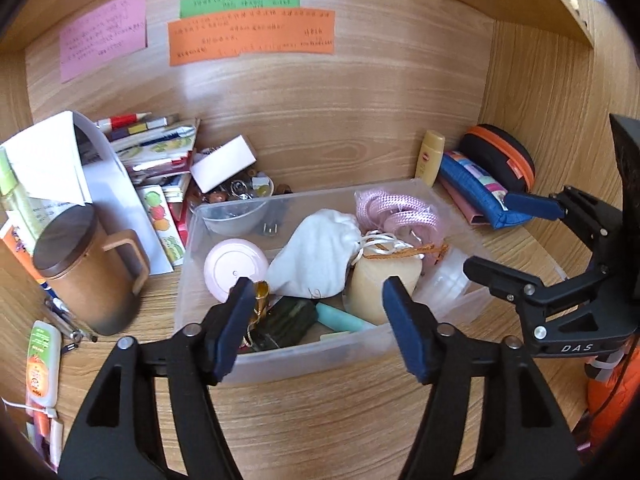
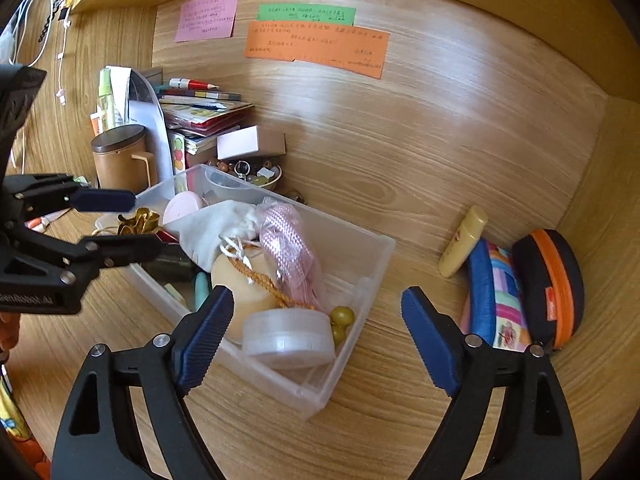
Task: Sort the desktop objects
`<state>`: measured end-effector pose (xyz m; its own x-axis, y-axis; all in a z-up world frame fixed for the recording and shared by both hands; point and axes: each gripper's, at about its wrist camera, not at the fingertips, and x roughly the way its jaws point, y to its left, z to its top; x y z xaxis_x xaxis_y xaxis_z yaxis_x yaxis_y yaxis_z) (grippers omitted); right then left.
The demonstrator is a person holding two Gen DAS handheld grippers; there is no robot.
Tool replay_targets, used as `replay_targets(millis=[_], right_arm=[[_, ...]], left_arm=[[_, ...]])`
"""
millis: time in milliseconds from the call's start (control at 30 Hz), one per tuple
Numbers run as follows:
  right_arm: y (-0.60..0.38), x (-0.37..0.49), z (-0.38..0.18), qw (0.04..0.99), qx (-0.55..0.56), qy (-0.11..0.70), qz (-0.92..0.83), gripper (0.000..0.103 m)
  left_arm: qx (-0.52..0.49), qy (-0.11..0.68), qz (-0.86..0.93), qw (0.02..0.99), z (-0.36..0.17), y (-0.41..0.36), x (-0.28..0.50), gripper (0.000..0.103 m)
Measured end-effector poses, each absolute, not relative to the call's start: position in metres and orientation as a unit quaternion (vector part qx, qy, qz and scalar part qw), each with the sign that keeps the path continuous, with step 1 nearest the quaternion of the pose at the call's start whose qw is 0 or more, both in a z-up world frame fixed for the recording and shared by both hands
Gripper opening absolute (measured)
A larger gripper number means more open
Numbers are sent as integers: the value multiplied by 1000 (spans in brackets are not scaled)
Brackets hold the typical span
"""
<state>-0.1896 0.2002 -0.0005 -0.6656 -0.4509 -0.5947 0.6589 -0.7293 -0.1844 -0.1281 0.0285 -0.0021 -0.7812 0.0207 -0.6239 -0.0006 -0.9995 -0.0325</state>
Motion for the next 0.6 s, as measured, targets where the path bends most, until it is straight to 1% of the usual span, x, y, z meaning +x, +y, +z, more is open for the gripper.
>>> replay_targets(millis=[100,167,267,400,533,600], right_arm=[[206,-183,2,312,270,186,-892,86],[209,-179,6,314,270,176,-893,91],[213,-171,12,312,263,166,-898,97],[217,-155,19,313,249,157,-903,98],[223,-138,25,314,234,146,-908,103],[227,-130,27,310,227,142,-912,103]], left_arm=[[-316,-10,949,-7,4,28,-117,77],[-311,-11,950,-9,7,29,-112,78],[-301,-9,953,-30,11,30,-101,96],[-287,-13,956,-51,17,32,-86,99],[-272,-12,959,-81,22,34,-72,99],[-267,-16,960,-88,22,34,-67,100]])
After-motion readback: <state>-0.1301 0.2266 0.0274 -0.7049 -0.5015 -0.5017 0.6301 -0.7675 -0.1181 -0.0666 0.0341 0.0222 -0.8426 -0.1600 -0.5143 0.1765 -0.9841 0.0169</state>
